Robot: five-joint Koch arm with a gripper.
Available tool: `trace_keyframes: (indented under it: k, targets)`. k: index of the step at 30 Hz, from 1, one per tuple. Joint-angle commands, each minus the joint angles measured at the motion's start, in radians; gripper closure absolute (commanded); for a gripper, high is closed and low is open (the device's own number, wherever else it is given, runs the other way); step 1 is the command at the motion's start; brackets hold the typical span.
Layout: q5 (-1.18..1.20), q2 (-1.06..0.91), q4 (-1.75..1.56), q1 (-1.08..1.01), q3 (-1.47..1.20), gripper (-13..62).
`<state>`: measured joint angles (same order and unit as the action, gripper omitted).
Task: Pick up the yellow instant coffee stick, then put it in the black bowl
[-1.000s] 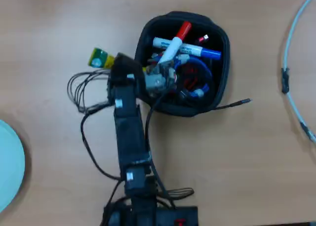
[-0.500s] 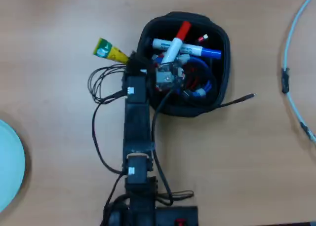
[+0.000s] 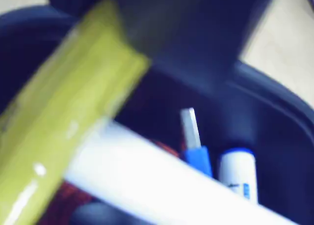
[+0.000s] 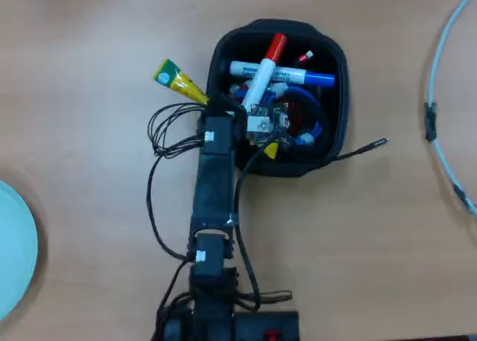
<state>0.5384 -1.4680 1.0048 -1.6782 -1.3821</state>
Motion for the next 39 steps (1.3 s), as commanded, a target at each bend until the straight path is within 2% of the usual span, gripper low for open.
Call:
trace_keyframes:
  k: [1,7,15,23,32,39]
  targets:
    - [-0.002,-0.038,-0.038,-0.009,0.051,55.8]
    - [-0.021,-0.025,-0.048,-0.011,0.058,55.0]
    - [0.005,0.114,-0.137,-0.032,0.15,55.7]
    - [0.287,0.132,-0.103,-0.129,0.161,55.8]
    - [0.278,0.137,-0.092,-0.124,0.156,55.8]
    - [0.121,0.144,-0.107,-0.115,0.149,53.3]
